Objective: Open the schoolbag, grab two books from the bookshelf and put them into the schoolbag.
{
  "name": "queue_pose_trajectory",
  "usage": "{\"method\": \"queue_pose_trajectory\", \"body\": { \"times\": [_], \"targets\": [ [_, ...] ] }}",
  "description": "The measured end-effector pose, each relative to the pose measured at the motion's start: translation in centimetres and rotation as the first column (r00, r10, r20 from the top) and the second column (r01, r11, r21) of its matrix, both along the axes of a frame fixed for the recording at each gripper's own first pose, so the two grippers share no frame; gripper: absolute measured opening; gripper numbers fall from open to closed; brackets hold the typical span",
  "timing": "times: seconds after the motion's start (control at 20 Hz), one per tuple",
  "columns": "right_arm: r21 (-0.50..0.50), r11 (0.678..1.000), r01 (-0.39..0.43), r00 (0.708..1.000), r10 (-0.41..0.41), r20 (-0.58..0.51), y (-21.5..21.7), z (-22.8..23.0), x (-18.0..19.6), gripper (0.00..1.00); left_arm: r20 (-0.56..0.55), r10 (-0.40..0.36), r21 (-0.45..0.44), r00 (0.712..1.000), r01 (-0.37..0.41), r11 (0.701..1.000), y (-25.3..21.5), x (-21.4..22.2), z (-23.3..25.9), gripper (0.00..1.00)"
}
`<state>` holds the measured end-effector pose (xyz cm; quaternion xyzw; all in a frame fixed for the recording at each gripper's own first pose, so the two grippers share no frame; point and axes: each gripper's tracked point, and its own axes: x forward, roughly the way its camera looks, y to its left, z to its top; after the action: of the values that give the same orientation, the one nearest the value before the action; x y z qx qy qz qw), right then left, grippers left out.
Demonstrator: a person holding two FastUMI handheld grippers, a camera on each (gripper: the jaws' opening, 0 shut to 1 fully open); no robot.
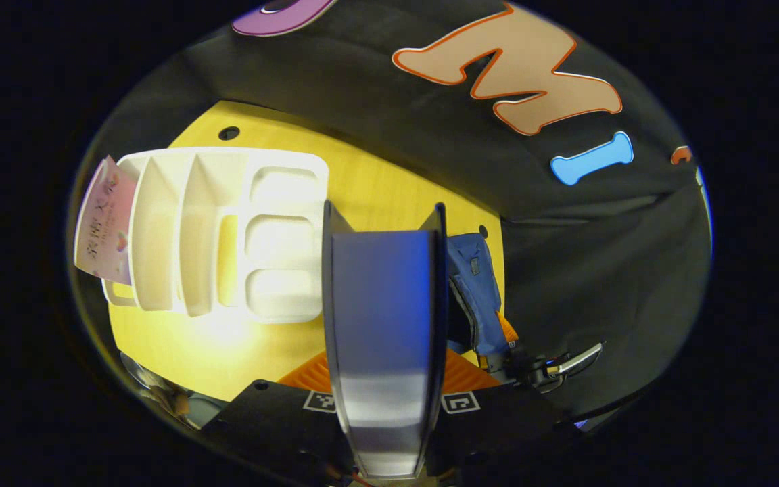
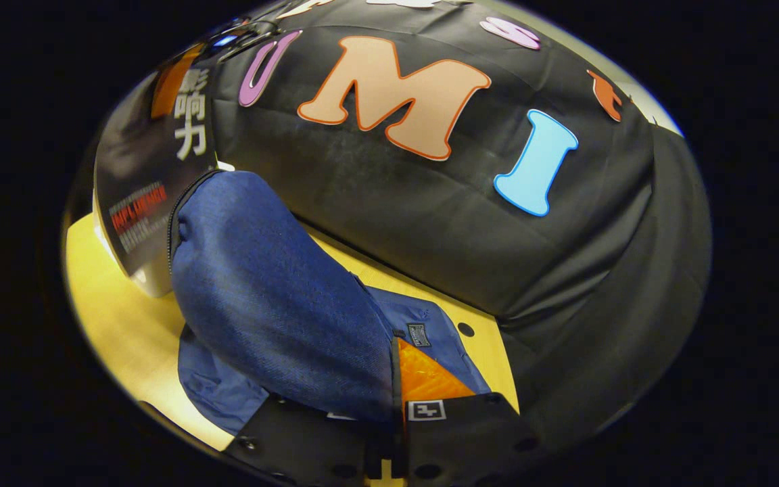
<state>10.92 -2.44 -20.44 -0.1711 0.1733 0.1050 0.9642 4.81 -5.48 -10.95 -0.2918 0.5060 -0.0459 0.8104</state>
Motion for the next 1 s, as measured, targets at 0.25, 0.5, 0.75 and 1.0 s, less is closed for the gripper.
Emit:
{"method": "queue_pose_trajectory", "body": {
  "times": [0.25,0.5,0.75,1.0],
  "targets": [
    [0.072,0.997,0.008,1.0,-0.007,-0.019,-0.1,0.2,0.4,0.06,0.064,0.017,-0.097,0.998,-0.011,0.995,-5.4,2.5,-3.3,0.39],
    [0.117,0.993,0.021,1.0,-0.019,-0.021,-0.4,0.0,0.7,0.06,0.096,0.065,-0.231,0.993,-0.041,0.972,-10.2,3.9,-6.8,0.4],
    [0.151,0.988,0.008,1.0,-0.006,-0.013,-0.2,0.0,0.7,0.06,0.123,0.103,-0.333,0.987,-0.056,0.941,-14.1,6.7,-11.3,0.39],
    [0.152,0.988,0.015,1.0,-0.015,0.0,-0.3,0.0,0.5,0.06,0.147,0.139,-0.435,0.979,-0.062,0.898,-17.6,9.8,-13.7,0.38]
  ]
}}
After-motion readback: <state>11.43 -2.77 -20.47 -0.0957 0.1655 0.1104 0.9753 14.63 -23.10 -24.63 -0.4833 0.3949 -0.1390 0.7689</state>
